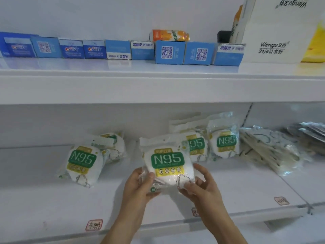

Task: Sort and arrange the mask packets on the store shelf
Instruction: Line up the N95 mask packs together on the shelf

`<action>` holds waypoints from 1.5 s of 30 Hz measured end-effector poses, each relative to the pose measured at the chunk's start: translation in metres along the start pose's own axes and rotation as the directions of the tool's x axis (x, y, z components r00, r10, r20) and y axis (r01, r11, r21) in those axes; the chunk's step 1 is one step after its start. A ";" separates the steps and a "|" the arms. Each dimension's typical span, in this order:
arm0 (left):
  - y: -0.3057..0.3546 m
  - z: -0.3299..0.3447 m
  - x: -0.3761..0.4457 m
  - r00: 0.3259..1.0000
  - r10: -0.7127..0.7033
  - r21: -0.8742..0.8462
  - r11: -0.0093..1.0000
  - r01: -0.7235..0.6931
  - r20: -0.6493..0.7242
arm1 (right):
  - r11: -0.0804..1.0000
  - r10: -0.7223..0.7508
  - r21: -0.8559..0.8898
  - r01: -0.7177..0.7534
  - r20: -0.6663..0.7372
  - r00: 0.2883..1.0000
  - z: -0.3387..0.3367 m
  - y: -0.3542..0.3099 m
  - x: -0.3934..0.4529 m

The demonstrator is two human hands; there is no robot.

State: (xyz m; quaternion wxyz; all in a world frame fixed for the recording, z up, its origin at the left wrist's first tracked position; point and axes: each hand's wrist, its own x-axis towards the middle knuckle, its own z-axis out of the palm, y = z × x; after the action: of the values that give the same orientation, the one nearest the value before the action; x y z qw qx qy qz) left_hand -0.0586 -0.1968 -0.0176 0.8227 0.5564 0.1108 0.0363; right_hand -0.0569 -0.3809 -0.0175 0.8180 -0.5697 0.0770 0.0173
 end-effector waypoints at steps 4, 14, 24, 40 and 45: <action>-0.009 0.010 0.005 0.987 0.019 0.064 0.998 -0.029 0.157 | 0.990 0.032 -0.138 -0.033 -0.012 0.999 -0.028 -0.023 0.004; -0.032 0.037 0.019 0.937 0.117 0.392 0.886 -0.248 0.328 | 0.913 -0.233 -0.371 0.168 -0.136 0.963 -0.055 -0.086 0.047; -0.054 0.056 0.083 0.929 0.335 0.758 0.561 -0.332 0.159 | 0.354 -0.429 -0.888 0.295 0.126 0.894 -0.056 -0.117 0.137; -0.023 0.018 0.072 0.760 0.647 0.854 0.365 -0.370 0.052 | 0.366 -0.637 -0.687 0.628 0.307 0.707 0.002 -0.040 0.074; 0.011 -0.068 0.065 0.604 0.787 0.991 0.128 0.046 -0.129 | 0.727 -0.194 -0.598 0.338 0.293 0.936 0.058 0.020 0.056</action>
State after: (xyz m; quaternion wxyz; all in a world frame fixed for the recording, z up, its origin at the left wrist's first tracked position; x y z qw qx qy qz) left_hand -0.0096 -0.1187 -0.0410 0.1658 0.8814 0.2266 0.3799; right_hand 0.0022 -0.3232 -0.0245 0.5722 -0.8135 -0.1031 -0.0157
